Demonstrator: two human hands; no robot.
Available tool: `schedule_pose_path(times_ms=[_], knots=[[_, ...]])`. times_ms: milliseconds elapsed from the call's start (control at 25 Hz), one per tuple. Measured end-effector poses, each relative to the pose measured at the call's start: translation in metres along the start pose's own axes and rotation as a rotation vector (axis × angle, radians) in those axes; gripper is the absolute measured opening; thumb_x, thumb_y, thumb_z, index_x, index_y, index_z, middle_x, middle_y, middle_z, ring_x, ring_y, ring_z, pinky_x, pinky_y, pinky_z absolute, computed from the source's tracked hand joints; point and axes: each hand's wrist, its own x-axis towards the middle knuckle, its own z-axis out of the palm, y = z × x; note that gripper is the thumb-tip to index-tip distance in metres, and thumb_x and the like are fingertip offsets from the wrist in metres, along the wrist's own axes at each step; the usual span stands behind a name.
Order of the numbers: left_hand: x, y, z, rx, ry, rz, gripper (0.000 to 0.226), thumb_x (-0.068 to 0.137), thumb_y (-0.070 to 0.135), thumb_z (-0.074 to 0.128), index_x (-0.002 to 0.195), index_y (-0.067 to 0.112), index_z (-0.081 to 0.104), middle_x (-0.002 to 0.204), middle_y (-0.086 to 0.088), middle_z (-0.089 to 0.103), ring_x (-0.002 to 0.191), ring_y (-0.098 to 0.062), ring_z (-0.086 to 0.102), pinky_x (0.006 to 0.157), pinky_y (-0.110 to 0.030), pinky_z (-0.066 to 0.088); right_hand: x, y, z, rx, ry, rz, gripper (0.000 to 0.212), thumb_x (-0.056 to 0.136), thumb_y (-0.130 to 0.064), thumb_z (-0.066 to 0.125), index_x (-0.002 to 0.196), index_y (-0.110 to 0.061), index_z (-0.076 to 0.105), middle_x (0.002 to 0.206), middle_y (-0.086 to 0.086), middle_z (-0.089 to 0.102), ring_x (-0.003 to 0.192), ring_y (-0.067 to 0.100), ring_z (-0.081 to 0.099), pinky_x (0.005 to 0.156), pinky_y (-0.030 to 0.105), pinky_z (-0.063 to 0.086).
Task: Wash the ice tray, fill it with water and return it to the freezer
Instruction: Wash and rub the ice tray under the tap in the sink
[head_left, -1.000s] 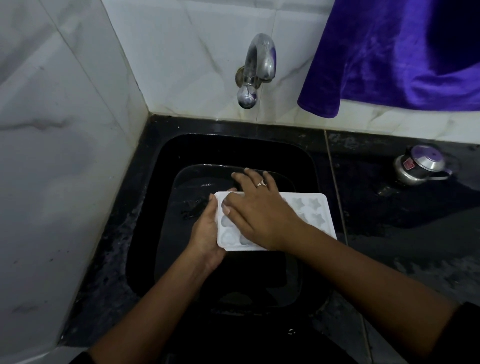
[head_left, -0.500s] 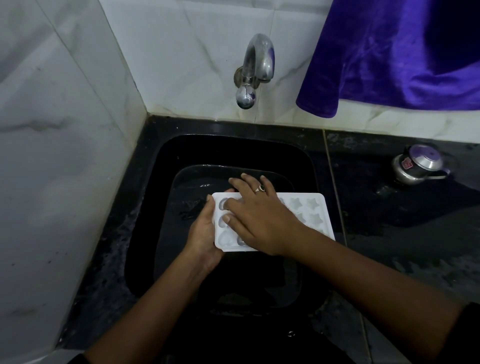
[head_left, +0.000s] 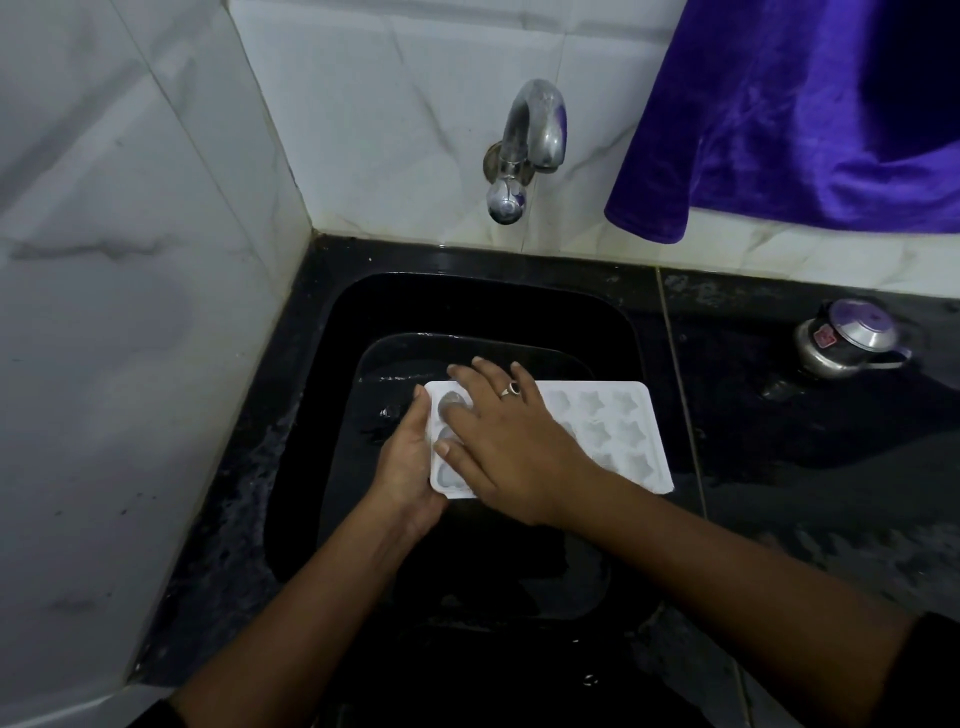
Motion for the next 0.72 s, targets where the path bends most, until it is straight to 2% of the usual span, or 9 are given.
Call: schedule_pose_path(times_ms=[160,240,320,440,520,640,720], knots=[[-0.004,0.005,-0.009,-0.063,-0.006,0.023,0.065,0.105,0.058,0.041,0.146,0.011,0.059,0.138,-0.021,0.067,0.125,-0.036,0.066,0.098,-0.049,0.057,0.004,-0.005,-0.006,0.006,0.018,0.016,0.057,0.103,-0.052,0.017,0.131,-0.029,0.062,0.164,0.015,0.033,0.154,0.036,0.022,0.123,0.063,0.015],[-0.006,0.004,-0.013,-0.065,0.0,0.002,0.068,0.104,0.061,0.043,0.142,0.008,0.062,0.133,-0.021,0.07,0.114,-0.035,0.072,0.087,-0.047,0.063,0.006,-0.013,-0.005,-0.006,0.002,-0.025,0.056,0.104,-0.051,0.02,0.132,-0.025,0.061,0.164,0.015,0.033,0.155,0.035,0.022,0.123,0.064,0.016],[-0.013,0.007,-0.015,-0.106,-0.014,0.009,0.063,0.106,0.059,0.041,0.136,0.009,0.065,0.128,-0.021,0.072,0.103,-0.033,0.077,0.082,-0.047,0.064,0.007,-0.017,-0.005,-0.014,0.015,-0.03,0.053,0.104,-0.05,0.023,0.132,-0.027,0.062,0.163,0.015,0.035,0.154,0.036,0.025,0.122,0.065,0.018],[-0.022,0.014,-0.022,-0.114,-0.029,0.044,0.061,0.107,0.056,0.041,0.137,0.009,0.065,0.131,-0.023,0.07,0.103,-0.033,0.077,0.083,-0.046,0.064,0.011,-0.029,-0.008,-0.025,0.044,-0.037,0.053,0.104,-0.049,0.023,0.124,-0.024,0.065,0.161,0.017,0.038,0.152,0.039,0.028,0.12,0.066,0.02],[-0.027,0.019,-0.028,-0.106,-0.017,0.046,0.062,0.107,0.056,0.041,0.133,0.006,0.065,0.126,-0.023,0.073,0.099,-0.033,0.078,0.08,-0.045,0.065,0.016,-0.04,-0.009,-0.067,0.034,-0.079,0.051,0.105,-0.048,0.026,0.125,-0.021,0.065,0.161,0.018,0.038,0.152,0.038,0.029,0.12,0.066,0.022],[-0.035,0.027,-0.035,-0.125,-0.067,0.049,0.062,0.108,0.056,0.038,0.141,0.009,0.061,0.13,-0.021,0.071,0.105,-0.032,0.076,0.087,-0.045,0.063,0.021,-0.046,-0.019,-0.033,0.027,-0.039,0.052,0.105,-0.049,0.023,0.129,-0.03,0.065,0.163,0.016,0.036,0.153,0.038,0.026,0.122,0.065,0.018],[-0.037,0.036,-0.042,-0.124,-0.078,0.031,0.064,0.106,0.058,0.037,0.137,0.008,0.063,0.124,-0.022,0.074,0.099,-0.033,0.078,0.086,-0.048,0.062,0.019,-0.051,-0.019,-0.023,0.02,-0.032,0.054,0.104,-0.051,0.021,0.135,-0.032,0.061,0.163,0.017,0.035,0.154,0.038,0.025,0.122,0.066,0.017]])
